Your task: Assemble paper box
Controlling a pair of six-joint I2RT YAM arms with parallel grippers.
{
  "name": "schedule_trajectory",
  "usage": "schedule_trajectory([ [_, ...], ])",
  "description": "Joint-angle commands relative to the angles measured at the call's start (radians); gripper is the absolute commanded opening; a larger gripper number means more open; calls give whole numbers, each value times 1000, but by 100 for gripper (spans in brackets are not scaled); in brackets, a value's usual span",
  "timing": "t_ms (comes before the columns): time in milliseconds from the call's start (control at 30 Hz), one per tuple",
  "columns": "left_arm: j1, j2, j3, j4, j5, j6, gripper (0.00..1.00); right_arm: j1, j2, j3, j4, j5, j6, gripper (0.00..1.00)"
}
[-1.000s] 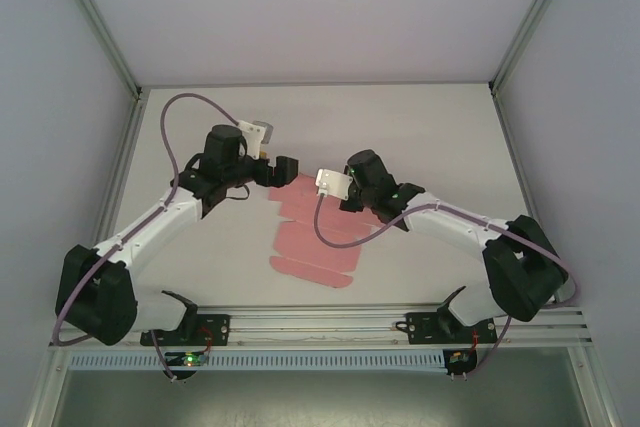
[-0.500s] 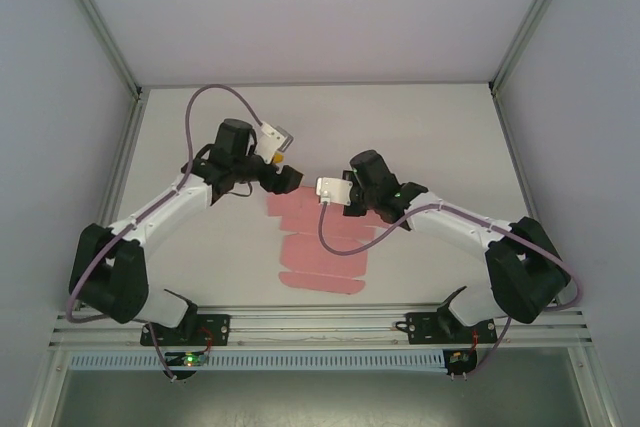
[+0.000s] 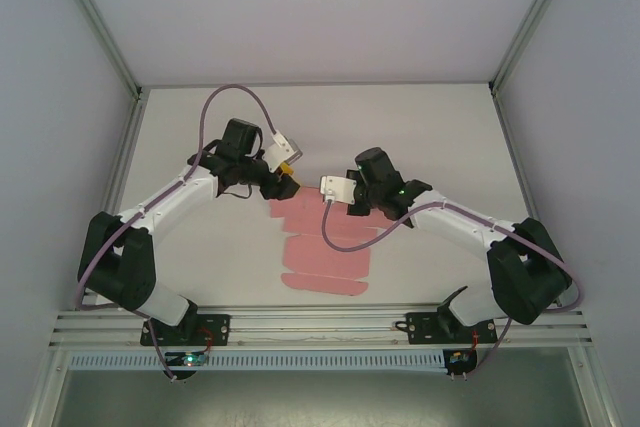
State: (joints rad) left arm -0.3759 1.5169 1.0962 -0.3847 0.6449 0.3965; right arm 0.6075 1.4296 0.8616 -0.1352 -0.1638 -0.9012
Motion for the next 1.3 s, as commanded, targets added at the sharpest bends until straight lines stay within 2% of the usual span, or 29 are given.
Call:
schedule_trajectory([
  [0, -21, 33, 54, -68, -34, 82, 50, -9, -30, 34, -19, -45, -1, 2],
  [133, -29, 70, 103, -121, -24, 102, 49, -11, -25, 37, -28, -46, 3, 2],
  [333, -47, 71, 100, -125, -48, 108, 31, -14, -18, 48, -32, -44, 24, 2],
  [433, -64, 63, 96, -118, -74, 102, 26, -17, -15, 51, -18, -31, 50, 2],
  [667, -129, 67, 105, -89, -185, 57, 21, -13, 37, 99, -14, 52, 156, 0],
  [1000, -154, 89, 100, 41, -310, -141, 5, 0, 54, 93, 60, 131, 298, 0],
  [1267, -182, 120, 88, 144, -372, -302, 2, 39, 38, 71, 108, 151, 355, 0],
])
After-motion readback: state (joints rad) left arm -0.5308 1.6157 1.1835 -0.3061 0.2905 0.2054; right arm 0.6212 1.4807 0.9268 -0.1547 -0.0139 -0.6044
